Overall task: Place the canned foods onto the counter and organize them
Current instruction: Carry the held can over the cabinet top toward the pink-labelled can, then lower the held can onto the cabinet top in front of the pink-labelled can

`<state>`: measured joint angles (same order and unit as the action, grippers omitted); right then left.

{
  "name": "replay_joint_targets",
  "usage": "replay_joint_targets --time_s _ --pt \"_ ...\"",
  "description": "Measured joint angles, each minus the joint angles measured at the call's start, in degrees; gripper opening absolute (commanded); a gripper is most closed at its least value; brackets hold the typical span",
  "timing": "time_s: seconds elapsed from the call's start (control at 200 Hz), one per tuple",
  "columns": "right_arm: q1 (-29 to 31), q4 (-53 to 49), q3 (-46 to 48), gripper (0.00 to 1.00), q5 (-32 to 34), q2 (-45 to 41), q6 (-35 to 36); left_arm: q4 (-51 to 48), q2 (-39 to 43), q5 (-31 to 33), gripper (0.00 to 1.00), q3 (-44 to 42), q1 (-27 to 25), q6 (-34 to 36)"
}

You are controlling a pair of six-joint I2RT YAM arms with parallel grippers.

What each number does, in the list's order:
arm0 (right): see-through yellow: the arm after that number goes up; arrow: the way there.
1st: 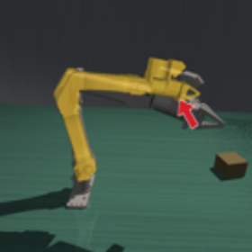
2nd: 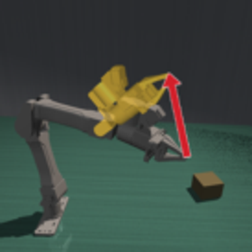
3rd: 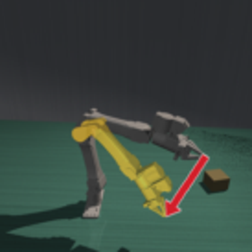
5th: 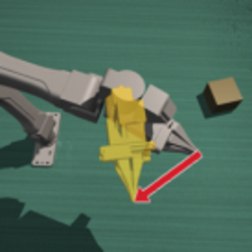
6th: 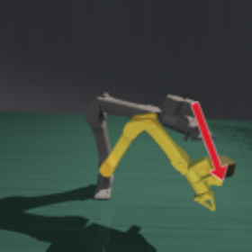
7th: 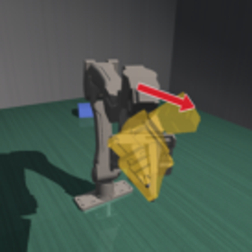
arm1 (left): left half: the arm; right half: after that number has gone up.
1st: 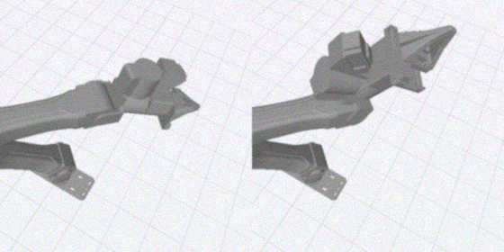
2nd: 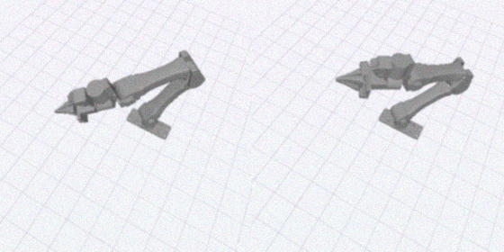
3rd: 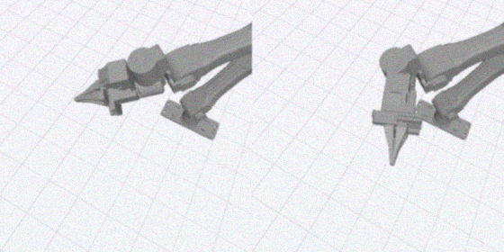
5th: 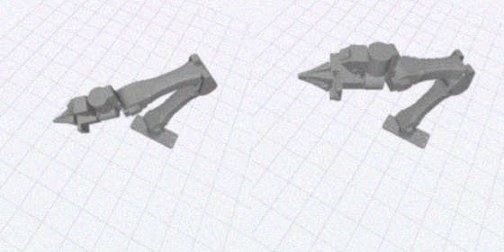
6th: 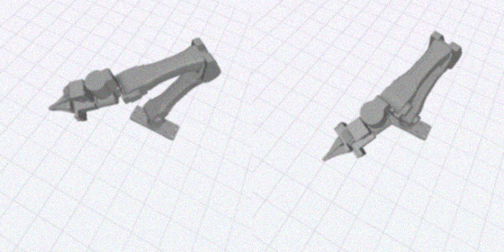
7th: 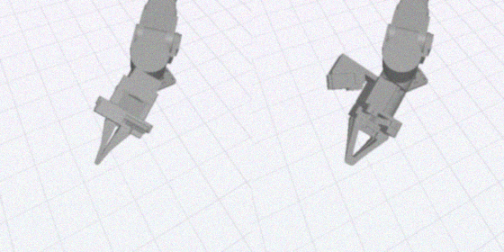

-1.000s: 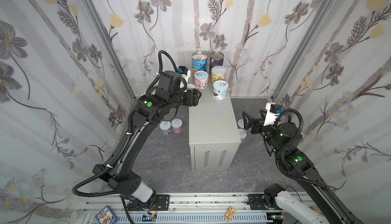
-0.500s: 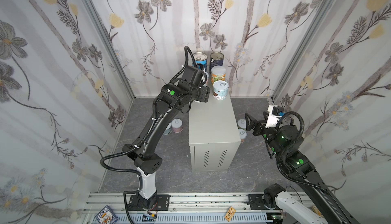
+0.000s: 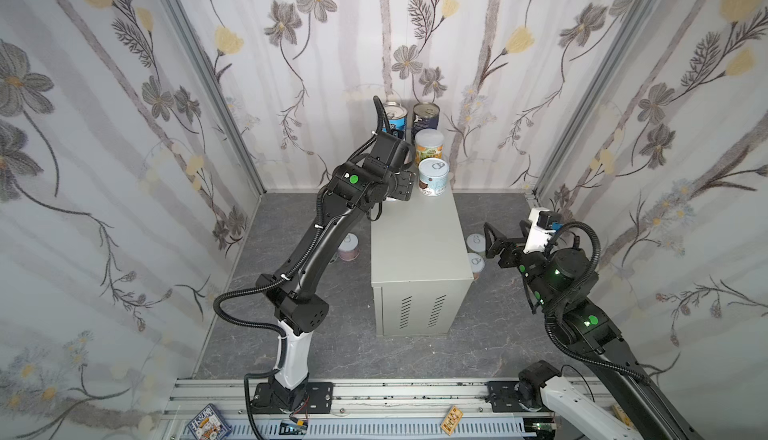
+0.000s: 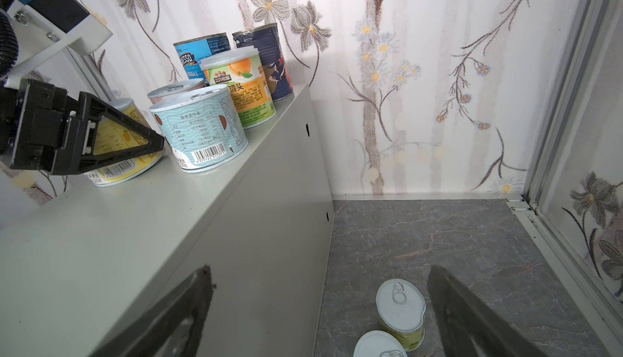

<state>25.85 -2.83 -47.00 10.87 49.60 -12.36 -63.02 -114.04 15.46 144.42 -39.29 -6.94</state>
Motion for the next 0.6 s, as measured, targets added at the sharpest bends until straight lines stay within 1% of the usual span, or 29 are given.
replay_joint_targets --time_s 0.3,0.365,0.4,0.6 --pt "-0.04 -0.15 0.72 1.0 0.2 -1.03 -0.22 2.36 -1.53 1.51 0.54 0.85 0.07 -0.59" --pt "-0.04 -0.17 0.85 1.0 0.22 -1.2 -0.24 2.73 -1.62 1.68 0.63 0.85 0.07 -0.63" --pt "-0.04 -0.17 0.9 1.0 0.22 -1.27 -0.24 2.82 -1.64 1.73 0.65 0.85 0.07 -0.63" --pt "-0.04 -0.17 1.07 1.0 0.22 -1.38 -0.63 2.84 -1.62 1.64 0.76 0.85 0.13 -0.57"
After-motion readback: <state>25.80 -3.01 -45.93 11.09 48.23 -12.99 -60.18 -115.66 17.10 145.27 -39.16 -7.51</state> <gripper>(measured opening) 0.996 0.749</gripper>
